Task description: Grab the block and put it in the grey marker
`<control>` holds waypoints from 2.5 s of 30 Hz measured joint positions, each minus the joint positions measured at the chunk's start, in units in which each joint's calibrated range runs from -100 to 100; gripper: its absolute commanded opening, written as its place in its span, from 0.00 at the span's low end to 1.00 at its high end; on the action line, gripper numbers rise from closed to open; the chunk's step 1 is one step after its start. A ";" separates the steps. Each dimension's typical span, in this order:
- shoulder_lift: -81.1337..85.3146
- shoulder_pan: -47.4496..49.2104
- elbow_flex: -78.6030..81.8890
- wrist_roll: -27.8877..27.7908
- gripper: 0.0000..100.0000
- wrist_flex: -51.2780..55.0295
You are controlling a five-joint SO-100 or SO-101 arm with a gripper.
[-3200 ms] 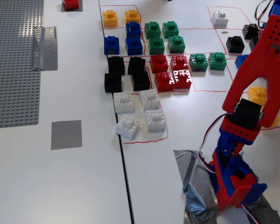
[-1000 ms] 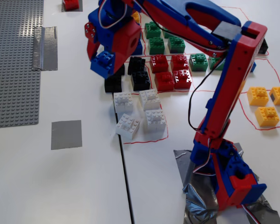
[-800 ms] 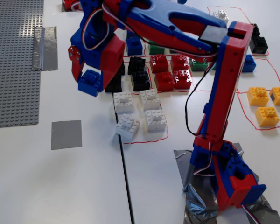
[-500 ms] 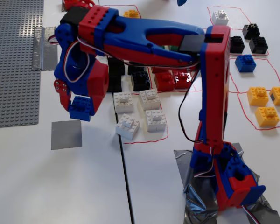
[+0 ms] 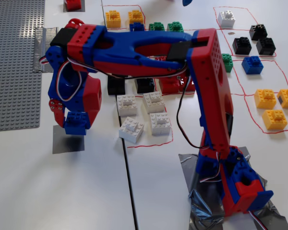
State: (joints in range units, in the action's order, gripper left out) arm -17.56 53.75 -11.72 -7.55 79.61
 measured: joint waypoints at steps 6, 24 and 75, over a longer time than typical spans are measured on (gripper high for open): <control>-4.09 0.44 -3.63 -0.59 0.06 0.00; -5.26 1.24 -15.71 -1.03 0.00 8.33; 32.62 -57.52 8.99 0.54 0.00 12.22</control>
State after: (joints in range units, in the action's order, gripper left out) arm 15.06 -3.77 -2.72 -7.01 91.83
